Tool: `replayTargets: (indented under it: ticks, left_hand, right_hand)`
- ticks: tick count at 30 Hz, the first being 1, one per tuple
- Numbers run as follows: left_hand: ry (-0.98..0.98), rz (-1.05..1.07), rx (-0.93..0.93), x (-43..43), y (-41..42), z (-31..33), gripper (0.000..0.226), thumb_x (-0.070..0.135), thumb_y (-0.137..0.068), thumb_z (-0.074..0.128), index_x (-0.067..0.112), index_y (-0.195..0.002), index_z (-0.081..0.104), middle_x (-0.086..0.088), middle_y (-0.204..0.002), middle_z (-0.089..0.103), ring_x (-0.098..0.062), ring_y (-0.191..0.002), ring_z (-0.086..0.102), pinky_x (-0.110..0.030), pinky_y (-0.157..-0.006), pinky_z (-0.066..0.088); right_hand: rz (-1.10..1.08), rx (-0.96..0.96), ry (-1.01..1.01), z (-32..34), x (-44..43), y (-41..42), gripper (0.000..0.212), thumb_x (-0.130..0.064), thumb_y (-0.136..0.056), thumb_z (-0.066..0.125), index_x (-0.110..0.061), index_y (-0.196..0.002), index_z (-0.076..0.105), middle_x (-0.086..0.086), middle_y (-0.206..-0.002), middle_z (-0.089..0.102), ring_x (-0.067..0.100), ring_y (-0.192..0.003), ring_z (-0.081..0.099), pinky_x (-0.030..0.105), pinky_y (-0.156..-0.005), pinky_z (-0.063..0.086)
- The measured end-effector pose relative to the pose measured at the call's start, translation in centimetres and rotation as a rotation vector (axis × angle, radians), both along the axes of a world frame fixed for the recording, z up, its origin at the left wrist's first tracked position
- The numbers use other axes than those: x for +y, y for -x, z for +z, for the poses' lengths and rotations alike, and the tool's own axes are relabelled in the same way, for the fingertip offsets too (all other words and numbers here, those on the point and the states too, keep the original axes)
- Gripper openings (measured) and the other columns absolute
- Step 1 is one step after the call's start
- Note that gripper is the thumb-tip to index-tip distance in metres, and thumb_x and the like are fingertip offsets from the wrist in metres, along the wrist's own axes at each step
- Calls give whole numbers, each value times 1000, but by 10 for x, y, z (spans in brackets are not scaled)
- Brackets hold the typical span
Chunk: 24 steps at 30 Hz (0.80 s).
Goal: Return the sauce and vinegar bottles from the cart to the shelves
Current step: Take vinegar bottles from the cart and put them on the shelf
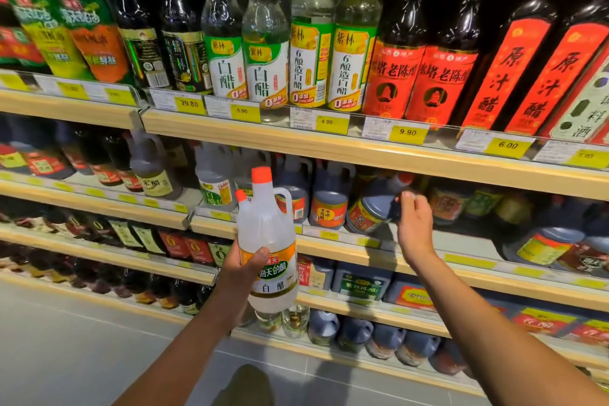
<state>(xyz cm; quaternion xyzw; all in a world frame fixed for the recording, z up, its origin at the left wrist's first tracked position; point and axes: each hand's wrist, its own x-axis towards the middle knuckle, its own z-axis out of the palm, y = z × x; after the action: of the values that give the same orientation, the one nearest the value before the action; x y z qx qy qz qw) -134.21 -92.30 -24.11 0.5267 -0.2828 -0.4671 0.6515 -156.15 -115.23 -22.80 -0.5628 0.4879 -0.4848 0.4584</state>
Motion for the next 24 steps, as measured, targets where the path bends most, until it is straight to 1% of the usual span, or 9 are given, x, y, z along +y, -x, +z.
replayTargets:
  ticks: [3,6,7,9,12,16,18,20,24]
  left_hand:
    - [-16,1,-17,-2,-6,-4,110,59,-55,90,16,-146,44,-24,-129,64,-43,-119,63,-62,-99,50]
    - [-18,-7,-19,-5,-8,-6,112,61,-54,91,16,-146,45,-24,-129,64,-43,-120,62,-64,-100,49]
    - [-20,-14,-28,-6,-8,-7,112,62,-53,91,17,-145,46,-23,-128,65,-42,-119,63,-62,-98,51]
    - [-21,-25,-58,-9,-7,-6,111,66,-49,90,20,-141,48,-19,-123,69,-38,-115,66,-53,-91,58]
    - [-11,-40,-88,-10,-6,-2,111,69,-47,89,22,-139,49,-15,-121,70,-32,-113,68,-45,-88,59]
    - [-13,-28,-95,-8,-4,5,110,71,-45,88,24,-137,50,-12,-119,72,-29,-111,70,-41,-85,60]
    - [-22,-16,-88,-6,-3,8,110,72,-44,89,25,-135,51,-12,-119,72,-29,-111,70,-40,-84,60]
    - [-33,-4,-80,-4,-1,16,109,73,-43,89,26,-134,51,-11,-120,72,-29,-112,70,-42,-85,60]
    - [-57,11,-63,3,7,33,107,71,-45,89,27,-134,51,-9,-122,72,-28,-114,69,-47,-90,59]
  right_hand:
    - [47,97,-30,15,-16,-1,32,-47,-98,51,-19,-91,63,2,-84,59,18,-79,49,36,-76,37]
    - [143,291,-45,24,-36,-2,33,-30,-107,41,-16,-133,57,17,-132,57,34,-114,52,35,-91,37]
    - [170,353,-21,28,-40,-4,37,-33,-107,41,-19,-139,51,16,-147,48,36,-129,46,38,-102,36]
    - [211,328,-29,34,-45,-10,50,-58,-98,46,-29,-138,47,14,-153,42,34,-136,41,44,-115,32]
    - [211,331,-65,38,-48,-15,57,-54,-102,41,-23,-149,38,10,-157,37,28,-140,37,38,-117,26]
    - [238,257,-111,34,-52,-13,93,-89,-69,43,-35,-144,40,4,-156,40,27,-141,39,49,-120,29]
    - [233,285,-131,42,-43,-13,83,-76,-83,42,-27,-150,37,5,-158,37,26,-143,36,42,-121,25]
    - [186,384,-196,42,-39,-8,59,-50,-103,39,-11,-149,41,14,-154,41,32,-136,41,37,-110,31]
    - [106,399,-239,45,-20,11,40,-39,-101,50,-1,-95,60,18,-97,58,29,-84,48,38,-75,33]
